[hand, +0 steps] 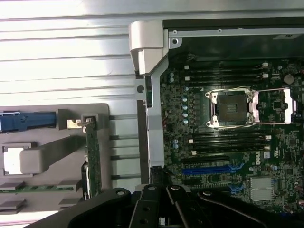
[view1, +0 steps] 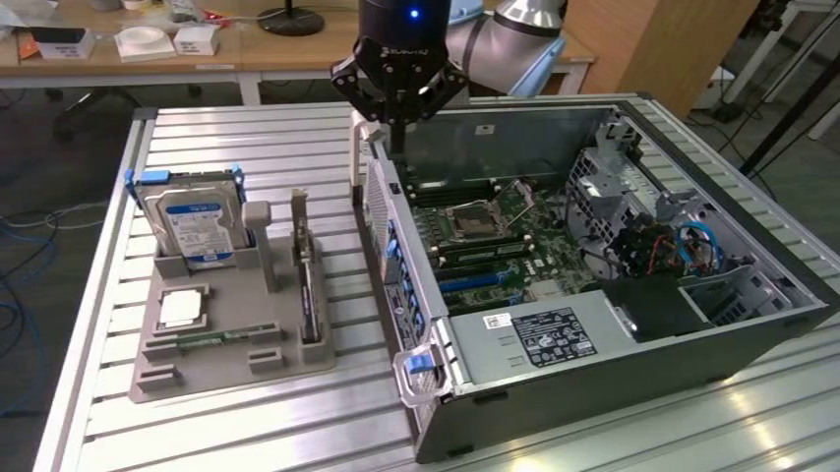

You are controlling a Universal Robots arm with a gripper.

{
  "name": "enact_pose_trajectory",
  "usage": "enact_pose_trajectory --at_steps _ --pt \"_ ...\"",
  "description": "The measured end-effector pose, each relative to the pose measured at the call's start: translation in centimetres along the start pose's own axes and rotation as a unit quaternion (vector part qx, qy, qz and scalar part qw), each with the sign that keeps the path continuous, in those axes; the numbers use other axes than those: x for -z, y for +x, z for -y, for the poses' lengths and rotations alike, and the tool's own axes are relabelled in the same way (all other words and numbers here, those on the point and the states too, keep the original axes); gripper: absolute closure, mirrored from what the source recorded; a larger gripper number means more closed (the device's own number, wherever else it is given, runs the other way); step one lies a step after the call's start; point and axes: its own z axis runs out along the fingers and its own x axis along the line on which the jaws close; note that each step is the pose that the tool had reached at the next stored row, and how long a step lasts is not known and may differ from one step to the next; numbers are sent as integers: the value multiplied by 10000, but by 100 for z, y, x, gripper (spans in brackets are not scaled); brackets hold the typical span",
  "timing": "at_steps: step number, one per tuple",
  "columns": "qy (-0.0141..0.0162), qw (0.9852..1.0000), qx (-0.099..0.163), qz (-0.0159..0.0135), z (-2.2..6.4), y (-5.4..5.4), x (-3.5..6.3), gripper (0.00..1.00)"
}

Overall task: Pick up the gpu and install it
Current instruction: 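Reach for the gpu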

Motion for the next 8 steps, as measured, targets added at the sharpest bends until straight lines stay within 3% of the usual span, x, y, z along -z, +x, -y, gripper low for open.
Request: enact_pose_trajectory --at_steps 8 --pt "0 10000 0 0 6 71 -3 89"
